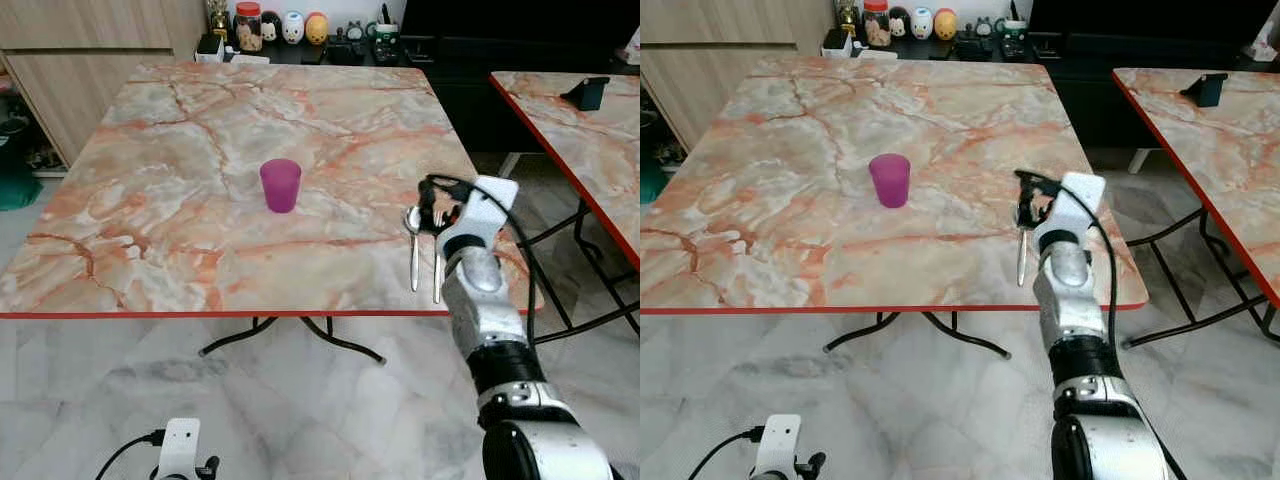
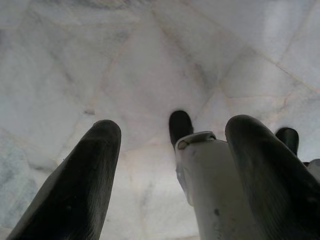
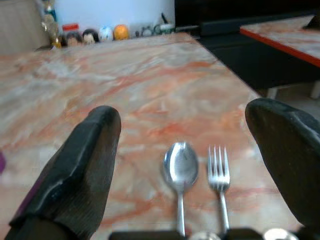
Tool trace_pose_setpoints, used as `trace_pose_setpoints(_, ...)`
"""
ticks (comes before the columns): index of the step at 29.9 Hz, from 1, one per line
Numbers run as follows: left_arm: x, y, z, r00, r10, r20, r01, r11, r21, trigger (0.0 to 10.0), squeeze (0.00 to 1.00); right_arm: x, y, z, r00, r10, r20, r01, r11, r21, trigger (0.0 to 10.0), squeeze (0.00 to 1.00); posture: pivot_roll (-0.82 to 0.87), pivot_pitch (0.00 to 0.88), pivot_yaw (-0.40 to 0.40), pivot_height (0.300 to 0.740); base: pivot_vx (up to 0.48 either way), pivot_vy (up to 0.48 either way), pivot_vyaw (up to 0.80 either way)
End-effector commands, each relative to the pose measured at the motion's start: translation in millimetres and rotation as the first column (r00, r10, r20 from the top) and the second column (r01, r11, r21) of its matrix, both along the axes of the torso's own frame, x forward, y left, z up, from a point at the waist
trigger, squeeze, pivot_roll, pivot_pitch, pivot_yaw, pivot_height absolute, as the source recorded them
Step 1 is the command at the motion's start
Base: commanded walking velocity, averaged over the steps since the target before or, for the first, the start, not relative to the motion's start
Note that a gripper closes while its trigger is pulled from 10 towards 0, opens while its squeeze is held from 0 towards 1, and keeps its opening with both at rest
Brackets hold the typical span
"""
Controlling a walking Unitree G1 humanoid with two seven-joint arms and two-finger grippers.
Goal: Setting the table
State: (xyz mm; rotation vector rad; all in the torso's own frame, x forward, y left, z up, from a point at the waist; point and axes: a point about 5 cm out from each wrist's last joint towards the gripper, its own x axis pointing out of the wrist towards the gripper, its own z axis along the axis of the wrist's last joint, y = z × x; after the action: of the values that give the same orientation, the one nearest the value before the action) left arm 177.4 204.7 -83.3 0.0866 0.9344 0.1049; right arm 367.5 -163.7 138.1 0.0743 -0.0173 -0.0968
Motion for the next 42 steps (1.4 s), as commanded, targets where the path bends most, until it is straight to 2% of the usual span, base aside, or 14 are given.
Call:
trace_pose_setpoints(1, -7.4, -2.3, -3.8, 1.000, -0.002, -0.018, 0.002, 1.000, -0.006, 10.0, 0.00, -5.2, -4.2, -2.1, 0.999, -0.009, 0.032, 0.009, 1.000, -0.006, 10.0, 0.00, -0.04, 0.054, -0.053, 0.740, 0.000, 0.000, 0.00)
trace_pose_setpoints(2, -7.4, -2.3, -3.8, 1.000, -0.002, -0.018, 0.002, 1.000, -0.006, 10.0, 0.00, -5.2, -4.2, -2.1, 0.999, -0.009, 0.032, 0.009, 1.000, -0.006, 10.0, 0.00, -0.04, 0.054, -0.053, 0.740, 0.000, 0.000, 0.00)
trace_pose_setpoints(4, -8.5, -2.9, -4.1, 1.000, 0.001, -0.013, -0.001, 1.000, -0.010, 10.0, 0.00, -16.1, -8.5, -8.3, 0.997, -0.020, 0.077, 0.022, 1.000, -0.016, 10.0, 0.00, -0.04, 0.053, -0.057, 0.740, 0.000, 0.000, 0.00)
trace_pose_setpoints(8, -11.4, -1.5, -5.0, 1.000, 0.004, -0.016, -0.005, 1.000, -0.008, 10.0, 0.00, -31.8, -7.2, -18.4, 0.995, 0.004, 0.103, 0.002, 0.998, -0.059, 10.0, 0.00, -0.03, 0.053, -0.062, 0.740, 0.000, 0.000, 0.00)
trace_pose_setpoints(16, -14.1, 2.3, -5.4, 1.000, 0.008, -0.020, -0.008, 1.000, -0.004, 10.0, 0.00, -45.1, -9.9, -26.4, 0.995, 0.001, 0.103, 0.005, 0.998, -0.059, 10.0, 0.00, -0.04, 0.045, -0.057, 0.740, 0.000, 0.000, 0.00)
trace_pose_setpoints(42, -15.0, 2.7, -5.7, 1.000, -0.010, -0.025, 0.010, 1.000, 0.009, 10.0, 0.00, -41.2, 8.2, -20.4, 0.992, 0.026, 0.125, -0.024, 1.000, -0.015, 10.0, 0.00, -0.03, 0.027, -0.058, 0.740, 0.000, 0.000, 0.00)
